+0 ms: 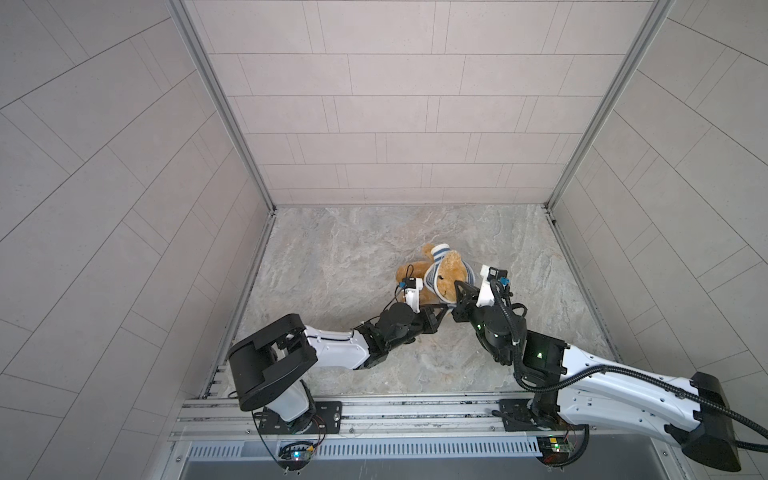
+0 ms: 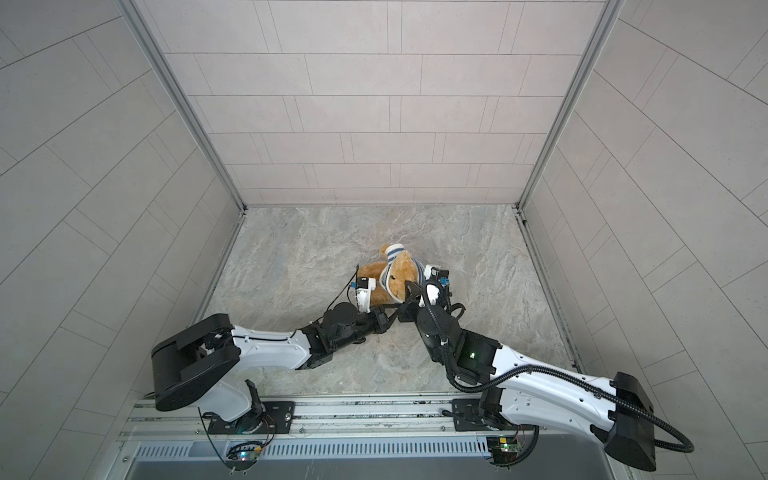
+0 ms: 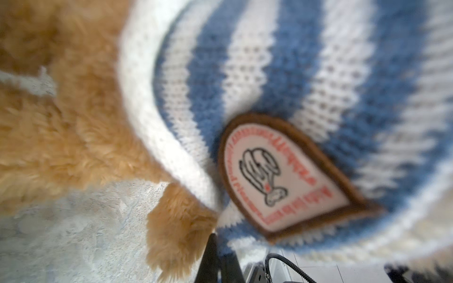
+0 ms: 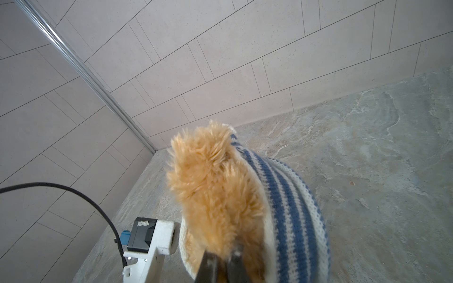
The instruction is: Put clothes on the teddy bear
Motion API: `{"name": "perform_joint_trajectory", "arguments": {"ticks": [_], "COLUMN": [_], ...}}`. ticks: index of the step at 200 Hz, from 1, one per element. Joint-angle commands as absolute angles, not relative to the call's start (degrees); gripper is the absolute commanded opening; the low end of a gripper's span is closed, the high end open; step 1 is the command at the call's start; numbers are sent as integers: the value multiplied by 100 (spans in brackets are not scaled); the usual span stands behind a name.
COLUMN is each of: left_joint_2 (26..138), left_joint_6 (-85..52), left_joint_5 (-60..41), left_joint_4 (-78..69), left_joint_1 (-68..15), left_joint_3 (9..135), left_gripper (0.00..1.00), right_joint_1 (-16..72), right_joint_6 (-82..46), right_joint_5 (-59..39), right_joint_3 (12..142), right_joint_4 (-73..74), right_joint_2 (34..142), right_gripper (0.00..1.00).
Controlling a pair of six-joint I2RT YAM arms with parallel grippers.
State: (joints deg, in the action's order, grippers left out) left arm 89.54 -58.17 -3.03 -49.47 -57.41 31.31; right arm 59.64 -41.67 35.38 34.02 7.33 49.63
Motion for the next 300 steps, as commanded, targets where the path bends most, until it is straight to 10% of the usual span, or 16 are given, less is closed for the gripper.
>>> {"name": "perform_joint_trajectory", "arguments": {"ticks": [1,173,257,300], "left_joint_2": [9216,8543,7842,7104], "left_joint_6": [-5739,-5447,-4860,-4699], "left_joint_5": [-158,-1030,-1691,-1844], "left_joint_4": [-4087,-4517,-3683,-3159], "left_joint_1": [-5527,-5246,-5203,-5171], "left_joint_3": [2785,2585,2738,2531], "left_gripper": [0,0,33,34], "right_joint_1": [5985,5767,4367,4379], "right_joint_6": [-4373,-3267,-2345,-2060], "right_joint_5": [3738,2631,947,1106], "right_joint_3": [3650,4438,4841,4840], "right_joint_4": [1392,188,-1221,-1422], "right_joint_2": [4555,4642,4990,5266], "right_gripper": [0,0,0,0]}}
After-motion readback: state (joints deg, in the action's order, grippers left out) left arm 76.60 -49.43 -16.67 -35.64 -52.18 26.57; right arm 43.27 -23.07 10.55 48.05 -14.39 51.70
